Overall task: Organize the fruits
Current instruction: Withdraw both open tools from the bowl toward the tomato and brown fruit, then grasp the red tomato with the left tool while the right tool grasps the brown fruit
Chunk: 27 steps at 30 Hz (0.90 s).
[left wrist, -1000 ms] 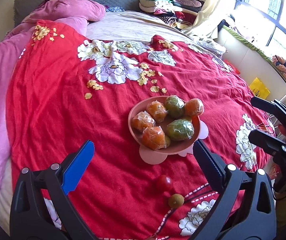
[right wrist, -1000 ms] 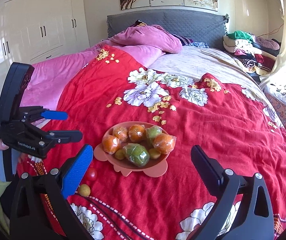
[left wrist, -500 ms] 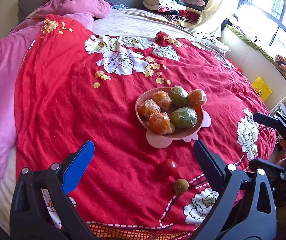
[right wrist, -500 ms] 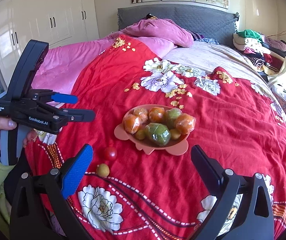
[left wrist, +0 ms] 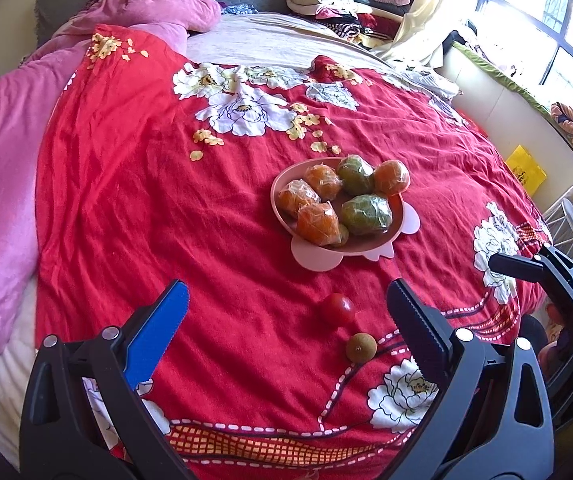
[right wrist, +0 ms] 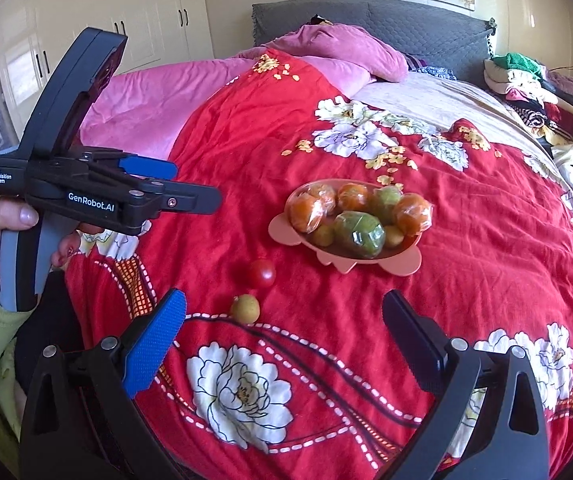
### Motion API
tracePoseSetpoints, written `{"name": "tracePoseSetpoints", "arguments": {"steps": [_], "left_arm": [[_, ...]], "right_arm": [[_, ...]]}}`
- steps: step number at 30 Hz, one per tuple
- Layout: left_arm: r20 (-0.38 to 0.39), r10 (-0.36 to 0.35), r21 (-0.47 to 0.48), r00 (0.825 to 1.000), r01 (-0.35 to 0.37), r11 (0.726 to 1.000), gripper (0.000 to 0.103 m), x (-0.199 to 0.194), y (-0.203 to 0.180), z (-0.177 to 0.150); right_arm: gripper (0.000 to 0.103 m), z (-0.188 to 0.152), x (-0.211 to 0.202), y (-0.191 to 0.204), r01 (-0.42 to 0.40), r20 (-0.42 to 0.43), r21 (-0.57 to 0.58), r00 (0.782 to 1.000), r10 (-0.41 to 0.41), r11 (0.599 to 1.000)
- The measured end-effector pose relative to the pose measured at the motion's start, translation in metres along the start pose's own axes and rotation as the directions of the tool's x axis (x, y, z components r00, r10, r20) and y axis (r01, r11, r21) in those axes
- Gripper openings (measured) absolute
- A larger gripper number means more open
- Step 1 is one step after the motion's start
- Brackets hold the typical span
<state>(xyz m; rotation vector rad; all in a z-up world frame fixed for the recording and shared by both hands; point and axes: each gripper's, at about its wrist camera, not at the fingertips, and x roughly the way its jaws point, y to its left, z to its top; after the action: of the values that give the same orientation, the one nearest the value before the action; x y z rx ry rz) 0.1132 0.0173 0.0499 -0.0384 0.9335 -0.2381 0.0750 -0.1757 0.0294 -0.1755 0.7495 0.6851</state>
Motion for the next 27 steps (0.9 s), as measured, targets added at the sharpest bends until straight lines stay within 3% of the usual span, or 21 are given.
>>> {"name": "tracePoseSetpoints", "arguments": {"steps": [21,22,24,26,27], "left_arm": [[-0.074,-0.026,0.005,0.997,0.027,1.000,0.091,0.020,0.005,-0.016],[-0.077,-0.029,0.007,0.997,0.030,1.000,0.089,0.022,0.005,-0.016],[-0.085,-0.034,0.008,0.996,0.035,0.999,0.085,0.025,0.005,-0.016],[-0.092,-0.042,0.009,0.995,0.043,0.999,0.081,0.029,0.006,-0.016],[-0.095,-0.046,0.008,0.994,0.047,0.999,0.077,0.030,0.006,-0.017]], "right_arm": [[0.096,-0.016,0.039,0.019,-0.038,-0.069,-0.009,0.997,0.037,0.999],[0.094,-0.017,0.042,0.019,-0.038,-0.071,-0.008,0.997,0.038,0.999],[0.074,-0.018,0.053,0.019,-0.043,-0.097,-0.007,0.994,0.042,0.999],[0.072,-0.019,0.061,0.019,-0.047,-0.112,-0.009,0.993,0.046,0.999],[0.066,-0.020,0.064,0.018,-0.048,-0.117,-0.007,0.992,0.047,0.999]]}}
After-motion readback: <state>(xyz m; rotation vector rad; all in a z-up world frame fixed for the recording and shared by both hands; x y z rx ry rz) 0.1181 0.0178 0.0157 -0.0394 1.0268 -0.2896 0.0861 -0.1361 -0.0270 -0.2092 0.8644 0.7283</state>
